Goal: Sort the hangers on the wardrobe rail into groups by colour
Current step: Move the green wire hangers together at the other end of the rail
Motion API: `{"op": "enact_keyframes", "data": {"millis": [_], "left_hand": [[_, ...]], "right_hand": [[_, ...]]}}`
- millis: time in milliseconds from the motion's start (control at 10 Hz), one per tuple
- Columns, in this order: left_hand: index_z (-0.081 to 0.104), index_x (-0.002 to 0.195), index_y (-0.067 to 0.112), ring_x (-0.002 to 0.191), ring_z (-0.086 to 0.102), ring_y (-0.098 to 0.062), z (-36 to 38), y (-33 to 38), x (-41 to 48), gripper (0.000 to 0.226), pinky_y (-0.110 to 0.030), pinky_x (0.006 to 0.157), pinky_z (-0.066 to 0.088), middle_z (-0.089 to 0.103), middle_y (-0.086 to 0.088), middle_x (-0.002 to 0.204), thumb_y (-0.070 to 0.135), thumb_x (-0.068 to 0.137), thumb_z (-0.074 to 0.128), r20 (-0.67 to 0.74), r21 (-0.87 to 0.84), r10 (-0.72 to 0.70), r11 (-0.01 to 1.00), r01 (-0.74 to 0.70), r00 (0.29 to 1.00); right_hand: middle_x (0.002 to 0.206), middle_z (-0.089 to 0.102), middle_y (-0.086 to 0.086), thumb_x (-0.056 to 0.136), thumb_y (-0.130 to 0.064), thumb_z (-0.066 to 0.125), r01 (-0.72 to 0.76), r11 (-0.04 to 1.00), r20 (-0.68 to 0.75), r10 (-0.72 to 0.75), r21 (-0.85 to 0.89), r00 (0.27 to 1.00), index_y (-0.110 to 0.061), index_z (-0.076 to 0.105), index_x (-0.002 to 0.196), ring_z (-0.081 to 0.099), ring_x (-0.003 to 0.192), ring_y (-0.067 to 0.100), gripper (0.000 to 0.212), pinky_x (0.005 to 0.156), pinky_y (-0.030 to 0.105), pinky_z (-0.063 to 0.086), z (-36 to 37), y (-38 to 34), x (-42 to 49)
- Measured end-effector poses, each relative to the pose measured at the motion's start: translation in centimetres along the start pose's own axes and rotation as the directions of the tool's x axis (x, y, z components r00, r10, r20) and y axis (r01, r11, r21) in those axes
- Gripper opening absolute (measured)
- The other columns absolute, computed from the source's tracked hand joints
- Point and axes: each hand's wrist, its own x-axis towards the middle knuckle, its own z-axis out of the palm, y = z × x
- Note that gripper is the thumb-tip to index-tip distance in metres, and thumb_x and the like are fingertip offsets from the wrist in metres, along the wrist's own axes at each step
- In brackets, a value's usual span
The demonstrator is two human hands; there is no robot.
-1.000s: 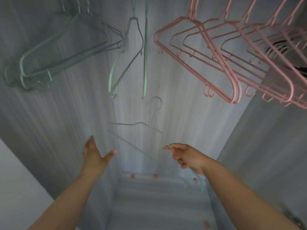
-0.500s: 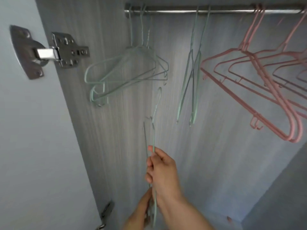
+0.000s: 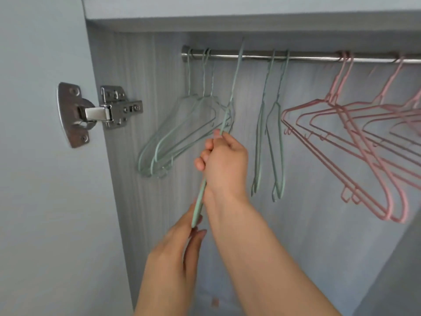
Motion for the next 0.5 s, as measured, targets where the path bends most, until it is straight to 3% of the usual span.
{"op": "enact_keyframes", "data": {"millis": [100,200,300,500], "left_hand": [[0.057,0.121,0.019,0.086,0.063,-0.001,0.1,0.4,2.0,0.035,0.004,0.075,0.036,0.071,0.003,0.097,0.02,0.086,0.057,0.009,-0.01,0.084,0.996,-0.083,0.996],[0.056,0.122,0.015,0.09,0.063,-0.006,1.9,0.7,4.8,0.039,-0.007,0.081,0.043,0.072,-0.006,0.101,0.007,0.084,0.058,-0.006,-0.065,0.104,0.992,-0.104,0.995],[0.054,0.124,0.014,0.097,0.06,-0.005,3.5,0.4,6.4,0.043,-0.012,0.087,0.045,0.069,-0.007,0.106,0.0,0.083,0.059,-0.001,-0.129,0.129,0.983,-0.128,0.992],[0.055,0.121,0.018,0.094,0.062,-0.003,5.1,-0.3,7.7,0.039,-0.012,0.088,0.046,0.067,-0.001,0.108,0.005,0.085,0.057,0.054,-0.222,0.077,0.973,-0.063,0.996]], "right_hand": [[0.054,0.035,0.003,0.088,0.009,0.027,0.044,0.999,-0.041,-0.044,0.008,0.998,-0.012,0.04,0.06,0.027,0.025,0.0,0.038,0.029,0.008,0.024,1.4,-1.6,3.2],[0.054,0.036,0.003,0.087,0.005,0.034,0.031,0.987,-0.078,-0.043,-0.156,0.996,-0.012,0.04,0.059,0.033,0.025,0.001,0.033,0.029,0.012,0.029,1.1,-3.2,6.2],[0.056,0.035,0.004,0.088,0.003,0.038,-0.011,0.964,-0.08,-0.01,-0.264,0.997,-0.01,0.038,0.059,0.034,0.023,0.001,0.032,0.028,0.012,0.03,-0.8,-4.0,8.5],[0.059,0.037,0.003,0.09,0.003,0.034,-0.042,0.961,-0.116,0.01,-0.274,0.993,-0.01,0.043,0.063,0.033,0.019,-0.001,0.031,0.027,0.009,0.027,-3.0,-3.2,9.3]]}}
